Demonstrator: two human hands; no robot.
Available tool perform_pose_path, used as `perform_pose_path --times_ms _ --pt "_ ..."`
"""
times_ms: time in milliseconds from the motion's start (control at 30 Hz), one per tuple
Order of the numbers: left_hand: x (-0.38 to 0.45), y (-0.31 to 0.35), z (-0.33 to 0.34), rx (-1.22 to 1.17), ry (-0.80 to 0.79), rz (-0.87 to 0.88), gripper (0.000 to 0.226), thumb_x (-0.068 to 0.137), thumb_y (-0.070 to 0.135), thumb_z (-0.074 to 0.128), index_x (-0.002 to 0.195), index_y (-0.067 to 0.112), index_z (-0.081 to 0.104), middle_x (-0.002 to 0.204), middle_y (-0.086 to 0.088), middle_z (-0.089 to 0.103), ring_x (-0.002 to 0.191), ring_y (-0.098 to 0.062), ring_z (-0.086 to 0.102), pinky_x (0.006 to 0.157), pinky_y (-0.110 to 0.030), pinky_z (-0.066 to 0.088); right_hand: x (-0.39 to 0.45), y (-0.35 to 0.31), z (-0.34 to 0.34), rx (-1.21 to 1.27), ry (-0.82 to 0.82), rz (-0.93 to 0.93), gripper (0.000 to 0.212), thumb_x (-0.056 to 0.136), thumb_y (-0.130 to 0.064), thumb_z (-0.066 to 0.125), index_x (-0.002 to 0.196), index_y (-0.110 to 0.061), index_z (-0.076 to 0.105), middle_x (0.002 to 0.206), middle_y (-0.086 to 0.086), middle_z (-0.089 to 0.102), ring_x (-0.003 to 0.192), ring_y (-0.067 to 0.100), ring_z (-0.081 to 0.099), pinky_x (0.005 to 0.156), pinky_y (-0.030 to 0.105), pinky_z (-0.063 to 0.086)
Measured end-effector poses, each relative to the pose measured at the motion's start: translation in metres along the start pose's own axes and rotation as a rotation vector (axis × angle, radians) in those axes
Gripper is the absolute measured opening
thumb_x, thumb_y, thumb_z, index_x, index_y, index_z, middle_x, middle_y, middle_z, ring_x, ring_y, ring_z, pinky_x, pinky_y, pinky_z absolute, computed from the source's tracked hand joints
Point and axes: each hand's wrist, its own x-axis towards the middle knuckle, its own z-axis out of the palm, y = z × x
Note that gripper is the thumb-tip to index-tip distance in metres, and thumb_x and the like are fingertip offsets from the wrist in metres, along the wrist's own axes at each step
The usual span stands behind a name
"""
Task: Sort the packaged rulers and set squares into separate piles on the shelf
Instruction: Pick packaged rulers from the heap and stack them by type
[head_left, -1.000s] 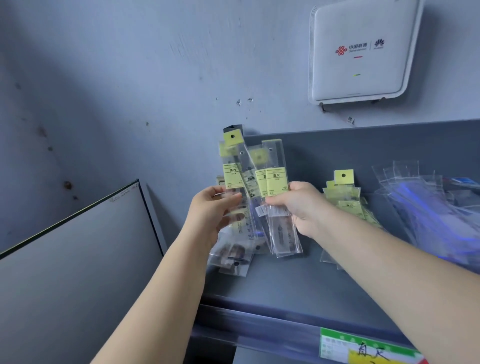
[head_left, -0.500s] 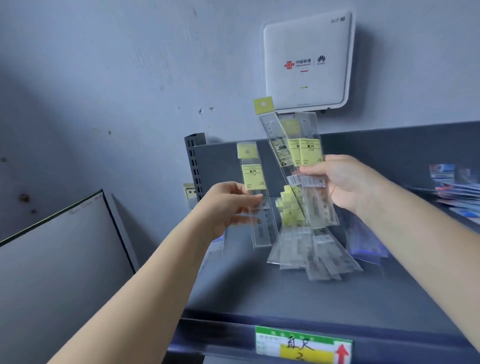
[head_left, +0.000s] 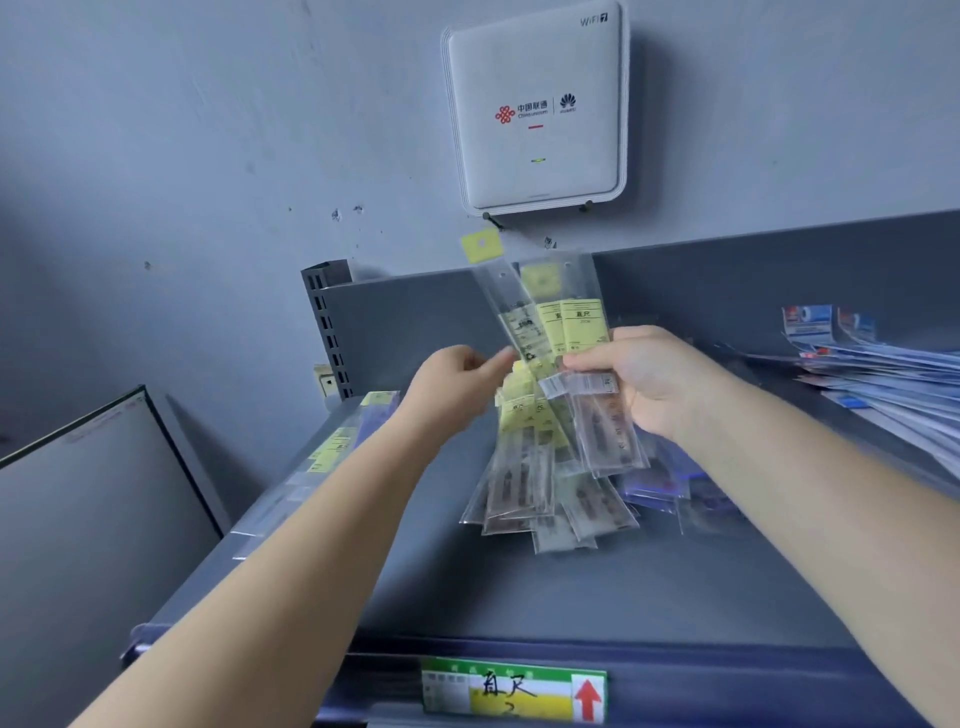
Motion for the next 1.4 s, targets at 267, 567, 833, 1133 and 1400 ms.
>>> perform_pose_path --times_ms 267,567,833,1133,1400 --pt "0.009 0.0 -0.001 -0.516 0.082 -0.041 0.003 0.083 0.004 0.064 0.083 0.006 0.061 0.069 -0.006 0.064 0.053 -0.015 0.058 0.044 -0.021 0.044 0.003 0.008 0.003 -0.092 -0.04 -0.054 0.031 0.082 0.009 0.06 0.111 0.0 0.059 0.09 0.011 0.071 0.081 0.02 0.069 0.08 0.036 0.056" --pt "0.015 -0.002 -0.007 -0.179 0.215 0.164 0.048 0.079 0.003 0.062 0.126 0.013 0.057 0.054 -0.003 0.049 0.034 -0.009 0.037 0.041 -0.017 0.034 0.006 0.003 -0.003 0.045 -0.012 -0.038 0.029 0.083 0.009 0.058 0.111 0.002 0.059 0.082 0.012 0.066 0.059 0.016 0.065 0.047 0.023 0.055" --pt "0.017 -0.01 0.02 -0.065 0.024 0.131 0.043 0.081 0.013 0.071 0.12 0.008 0.056 0.057 0.0 0.054 0.031 -0.004 0.043 0.037 -0.018 0.036 0.01 0.004 -0.006 0.015 0.021 -0.018 0.03 0.083 0.009 0.058 0.111 -0.001 0.061 0.088 0.012 0.068 0.066 0.019 0.066 0.049 0.023 0.056" --pt "0.02 -0.037 0.007 0.569 -0.073 -0.123 0.049 0.077 0.058 0.062 0.068 0.011 0.05 0.064 -0.001 0.05 0.058 -0.019 0.047 0.056 -0.024 0.036 0.009 0.004 -0.007 -0.009 0.003 0.018 0.027 0.084 0.008 0.057 0.109 -0.001 0.06 0.087 0.014 0.066 0.065 0.021 0.065 0.049 0.025 0.056" --pt "0.011 -0.027 0.014 0.511 -0.074 -0.087 0.053 0.08 0.044 0.062 0.05 0.01 0.036 0.045 -0.004 0.042 0.042 -0.019 0.041 0.055 -0.025 0.036 0.008 0.007 -0.004 -0.089 -0.047 0.045 0.016 0.085 0.007 0.057 0.09 -0.007 0.063 0.086 0.011 0.068 0.068 0.021 0.066 0.055 0.03 0.057"
